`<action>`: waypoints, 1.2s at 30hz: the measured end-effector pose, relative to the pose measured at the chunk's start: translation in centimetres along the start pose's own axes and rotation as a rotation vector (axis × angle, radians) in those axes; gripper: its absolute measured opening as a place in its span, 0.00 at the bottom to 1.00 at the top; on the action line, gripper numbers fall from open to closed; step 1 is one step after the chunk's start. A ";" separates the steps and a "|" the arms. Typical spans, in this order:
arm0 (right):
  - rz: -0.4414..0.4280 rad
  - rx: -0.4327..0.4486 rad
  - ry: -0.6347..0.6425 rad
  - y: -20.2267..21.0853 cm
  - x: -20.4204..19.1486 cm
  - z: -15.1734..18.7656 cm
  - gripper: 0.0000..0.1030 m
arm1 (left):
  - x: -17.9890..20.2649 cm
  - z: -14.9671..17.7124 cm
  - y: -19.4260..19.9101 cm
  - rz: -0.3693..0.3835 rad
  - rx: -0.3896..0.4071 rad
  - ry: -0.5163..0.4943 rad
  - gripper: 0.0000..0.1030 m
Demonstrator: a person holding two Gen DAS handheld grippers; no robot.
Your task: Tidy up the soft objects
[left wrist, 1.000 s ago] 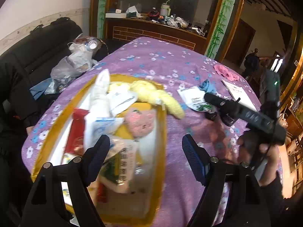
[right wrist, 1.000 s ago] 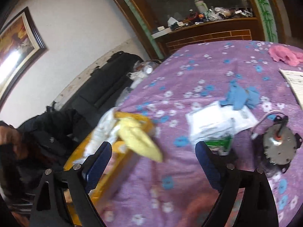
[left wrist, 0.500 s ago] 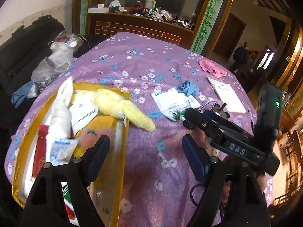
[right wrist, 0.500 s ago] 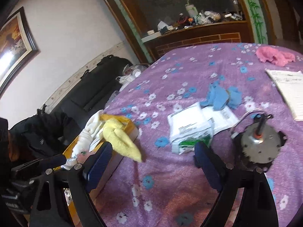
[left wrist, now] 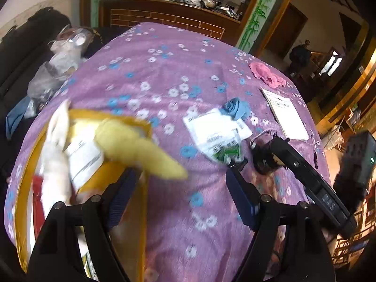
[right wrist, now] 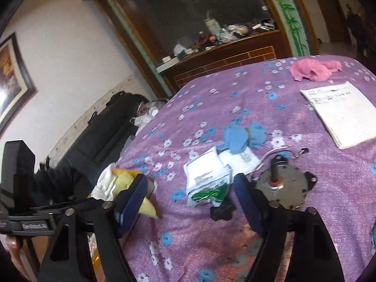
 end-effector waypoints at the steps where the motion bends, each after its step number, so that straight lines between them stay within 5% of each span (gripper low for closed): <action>1: 0.005 0.011 -0.010 0.3 0.3 -0.2 0.72 | 0.5 -0.4 -0.7 0.016 -0.013 -0.009 0.76; 7: -0.008 0.035 -0.098 1.6 2.7 -1.3 0.71 | 2.1 -2.8 -8.3 0.044 -0.170 0.087 0.76; 11: -0.021 0.048 -0.133 2.2 3.9 -1.6 0.72 | 3.2 -4.0 -12.6 -0.069 -0.172 0.071 0.76; 17: 0.008 0.062 -0.163 2.6 4.9 -1.9 0.73 | 4.3 -4.0 -16.8 -0.088 -0.250 0.074 0.76; 22: -0.008 0.031 -0.200 2.1 5.3 -1.8 0.73 | 5.4 -3.5 -16.5 -0.124 -0.192 0.032 0.80; 23: -0.004 0.031 -0.195 2.0 5.3 -1.8 0.73 | 5.4 -3.5 -16.4 -0.131 -0.191 0.028 0.77; 25: 0.004 0.030 -0.194 2.0 5.3 -1.9 0.73 | 5.2 -3.7 -16.1 -0.141 -0.182 0.018 0.44; 26: 0.001 0.030 -0.198 2.0 5.3 -1.9 0.73 | 4.8 -3.8 -15.9 -0.126 -0.189 0.034 0.43; 28: 0.001 0.038 -0.196 2.1 5.2 -1.9 0.73 | 3.2 -3.9 -14.8 -0.070 -0.182 0.126 0.26; 33: 0.006 0.047 -0.176 2.3 4.9 -1.8 0.73 | 2.2 -4.2 -10.4 -0.023 -0.101 0.111 0.06; 36: 0.011 0.058 -0.149 2.4 4.4 -1.8 0.73 | 2.2 -3.6 -8.2 0.061 -0.087 0.141 0.05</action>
Point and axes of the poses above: each gripper's, at about its wrist camera, not at the fingertips, and y roughly against the way its jaws point, x to its right, z to its underside, the point moved 1 cm from there along -y, roughly the way its jaws point, and after that the axes turned 10 degrees about x, right-handed, at the moved point
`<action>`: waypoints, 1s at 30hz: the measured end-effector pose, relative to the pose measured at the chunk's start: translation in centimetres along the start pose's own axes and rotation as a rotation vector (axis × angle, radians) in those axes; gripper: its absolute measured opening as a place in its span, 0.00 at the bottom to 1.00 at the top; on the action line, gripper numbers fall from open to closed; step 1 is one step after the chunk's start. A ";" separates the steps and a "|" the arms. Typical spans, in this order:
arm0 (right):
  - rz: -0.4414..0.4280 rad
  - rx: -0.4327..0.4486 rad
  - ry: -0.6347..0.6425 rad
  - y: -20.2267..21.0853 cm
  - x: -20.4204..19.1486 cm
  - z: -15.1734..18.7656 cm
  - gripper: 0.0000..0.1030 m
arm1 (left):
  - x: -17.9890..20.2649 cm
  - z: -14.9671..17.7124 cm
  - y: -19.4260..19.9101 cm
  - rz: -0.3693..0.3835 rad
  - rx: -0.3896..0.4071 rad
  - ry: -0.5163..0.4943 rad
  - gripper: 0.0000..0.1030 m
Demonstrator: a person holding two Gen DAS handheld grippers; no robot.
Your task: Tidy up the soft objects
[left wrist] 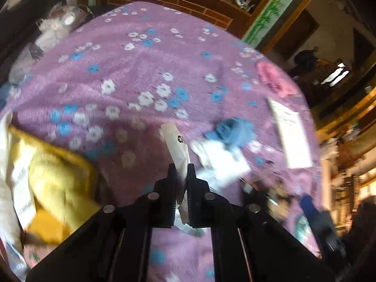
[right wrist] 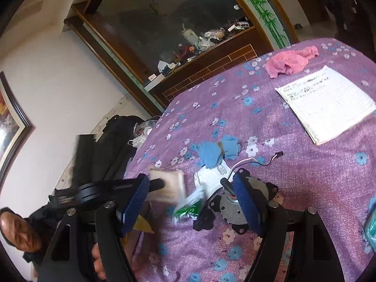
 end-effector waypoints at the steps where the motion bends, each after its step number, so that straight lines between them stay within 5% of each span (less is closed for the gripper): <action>1: -0.004 0.003 0.008 0.0 -0.2 0.1 0.73 | -0.1 0.3 0.8 0.017 0.017 0.001 0.04; 11: -0.018 -0.030 0.117 -0.7 -2.3 0.2 0.70 | -3.5 5.8 8.8 0.193 0.115 0.099 0.04; 22: 0.055 -0.168 0.230 -5.8 -7.6 -2.0 0.69 | -5.8 10.0 14.6 0.229 0.205 0.058 0.04; 30: 0.220 -0.218 0.281 -11.1 -9.6 -1.9 0.62 | -9.1 10.5 15.3 0.233 0.224 0.084 0.04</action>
Point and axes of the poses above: each gripper's, at about its wrist camera, not at the fingertips, and y roughly against the way its jaws point, x to its right, z to its underside, the point moved 1 cm from there along -y, roughly the way its jaws point, and after that the axes turned 10 degrees about x, right-handed, at the moved point
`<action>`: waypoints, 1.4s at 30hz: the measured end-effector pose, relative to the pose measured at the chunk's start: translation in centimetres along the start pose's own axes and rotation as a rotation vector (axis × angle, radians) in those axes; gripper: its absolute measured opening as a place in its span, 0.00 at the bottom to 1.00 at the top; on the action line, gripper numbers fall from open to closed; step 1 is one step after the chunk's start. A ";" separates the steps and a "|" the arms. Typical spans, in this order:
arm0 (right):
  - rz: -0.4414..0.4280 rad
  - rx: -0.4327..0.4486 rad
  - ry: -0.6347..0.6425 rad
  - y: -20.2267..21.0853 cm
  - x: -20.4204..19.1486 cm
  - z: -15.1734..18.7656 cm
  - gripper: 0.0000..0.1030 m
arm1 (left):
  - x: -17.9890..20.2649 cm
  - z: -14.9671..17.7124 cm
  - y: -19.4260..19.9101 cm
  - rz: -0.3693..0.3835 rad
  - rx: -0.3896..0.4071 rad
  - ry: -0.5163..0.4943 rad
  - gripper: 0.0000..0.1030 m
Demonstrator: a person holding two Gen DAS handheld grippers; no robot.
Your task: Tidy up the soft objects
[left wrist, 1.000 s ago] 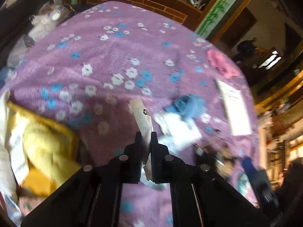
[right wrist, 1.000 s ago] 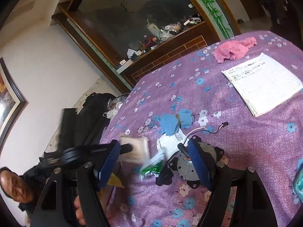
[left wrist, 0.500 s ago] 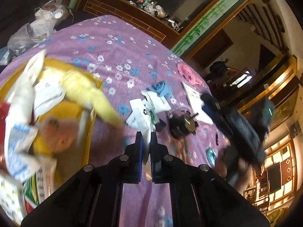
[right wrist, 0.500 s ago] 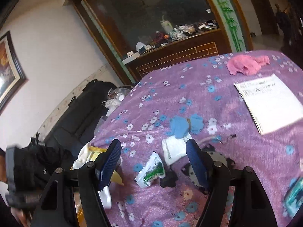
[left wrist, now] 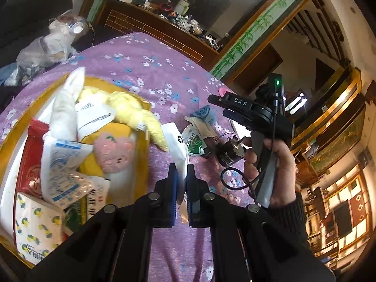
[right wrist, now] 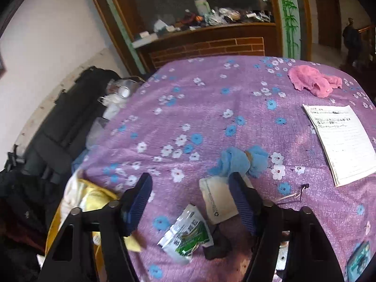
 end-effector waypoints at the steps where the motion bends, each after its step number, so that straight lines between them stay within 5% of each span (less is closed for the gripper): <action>1: 0.018 0.000 0.006 -0.3 -0.2 -0.2 0.62 | -0.4 -0.1 0.2 0.004 0.003 0.011 0.04; 15: 0.202 -0.092 0.002 -6.2 -0.8 -2.1 0.60 | -3.4 -1.0 1.8 0.037 0.030 0.065 0.04; 18: 0.260 -0.135 -0.011 -8.7 -0.2 -2.0 0.45 | -3.6 -0.9 2.0 0.025 0.035 0.078 0.04; 20: 0.319 -0.131 0.001 -10.0 0.2 -1.7 0.22 | -3.7 -0.6 2.3 0.021 0.040 0.084 0.04; 25: 0.328 -0.120 0.099 -10.4 -1.0 -1.3 0.07 | -3.6 0.0 2.9 0.004 0.036 0.103 0.04; 29: 0.247 -0.032 0.106 -5.8 -2.0 -0.5 0.06 | -3.2 0.2 4.4 -0.009 0.060 0.098 0.04; 36: -0.128 0.130 0.131 6.3 -6.8 2.5 0.06 | -4.5 -0.1 8.0 -0.059 0.122 0.135 0.04; 42: -0.363 0.121 0.190 9.9 -10.8 7.0 0.07 | -5.4 -0.8 9.5 -0.096 0.164 0.154 0.04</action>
Point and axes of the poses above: each gripper's, at about its wrist camera, not at the fingertips, and y roughly against the way its jaws point, x to its right, z to its underside, the point moved 1 cm from there along -y, roughly the way its jaws point, and after that the axes turned 10 degrees about x, right-handed, at the moved point
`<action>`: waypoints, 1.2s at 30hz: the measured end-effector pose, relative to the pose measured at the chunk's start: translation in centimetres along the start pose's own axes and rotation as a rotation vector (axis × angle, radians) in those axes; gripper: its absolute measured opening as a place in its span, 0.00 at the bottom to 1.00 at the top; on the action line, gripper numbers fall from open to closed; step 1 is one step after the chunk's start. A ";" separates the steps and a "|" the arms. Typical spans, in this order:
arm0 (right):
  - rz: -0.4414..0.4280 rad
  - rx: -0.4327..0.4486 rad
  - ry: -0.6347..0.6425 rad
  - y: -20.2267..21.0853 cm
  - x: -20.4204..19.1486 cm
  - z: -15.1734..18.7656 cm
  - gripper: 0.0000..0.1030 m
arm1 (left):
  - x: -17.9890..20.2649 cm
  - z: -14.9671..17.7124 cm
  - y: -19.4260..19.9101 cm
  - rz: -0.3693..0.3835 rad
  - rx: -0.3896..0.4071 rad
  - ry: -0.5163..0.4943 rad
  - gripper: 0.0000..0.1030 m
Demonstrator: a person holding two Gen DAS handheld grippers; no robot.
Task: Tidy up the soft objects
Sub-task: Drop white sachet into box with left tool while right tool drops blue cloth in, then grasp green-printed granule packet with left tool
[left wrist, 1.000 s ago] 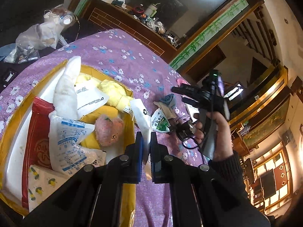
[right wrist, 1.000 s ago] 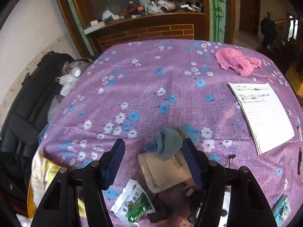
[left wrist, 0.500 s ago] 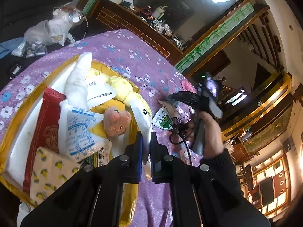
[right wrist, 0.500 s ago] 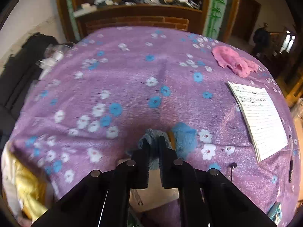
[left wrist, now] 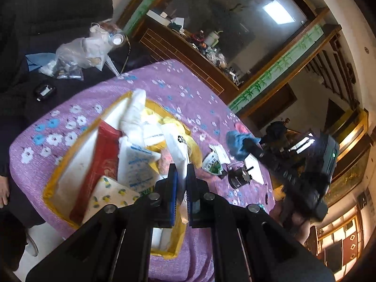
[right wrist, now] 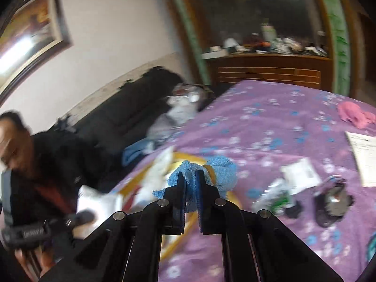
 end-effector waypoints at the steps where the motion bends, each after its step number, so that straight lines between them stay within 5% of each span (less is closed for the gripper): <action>1: -0.021 -0.010 0.005 -0.4 -0.6 0.5 0.07 | -0.1 -0.1 -0.3 -0.005 -0.002 0.000 0.04; 5: -0.072 -0.050 0.000 -2.3 -1.1 2.4 0.07 | -1.2 -0.9 -2.7 -0.012 -0.020 0.003 0.04; 17: -0.041 -0.137 -0.045 -11.8 0.1 2.4 0.08 | -4.5 -2.9 -11.4 -0.070 -0.163 -0.036 0.06; 21: -0.068 -0.156 -0.062 -13.8 -0.4 3.0 0.13 | -5.2 -2.3 -12.7 -0.152 -0.195 -0.100 0.22; 24: -0.086 -0.162 -0.061 -14.1 -0.7 3.4 0.28 | -4.8 -1.7 -12.6 -0.171 -0.211 -0.145 0.46; 26: -0.104 -0.144 -0.080 -13.8 -0.6 3.3 0.59 | -4.1 -1.5 -12.0 -0.181 -0.187 -0.183 0.65; 27: -0.092 -0.117 -0.088 -13.1 -0.5 3.1 0.67 | -3.6 -1.3 -11.6 -0.190 -0.170 -0.203 0.71; 32: -0.070 -0.037 -0.097 -9.1 1.1 2.9 0.74 | -2.2 0.1 -10.5 -0.192 -0.177 -0.194 0.72; 36: -0.062 -0.011 -0.173 -5.4 4.1 4.0 0.77 | 0.7 1.7 -8.8 -0.268 -0.122 -0.323 0.72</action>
Point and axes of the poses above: each gripper's, at about its wrist camera, not at the fingertips, and y roughly against the way its jaws point, x to its right, z to its underside, the point moved 1 cm from there along -y, roughly the way its jaws point, and after that the axes turned 10 degrees about x, right-handed, at the moved point
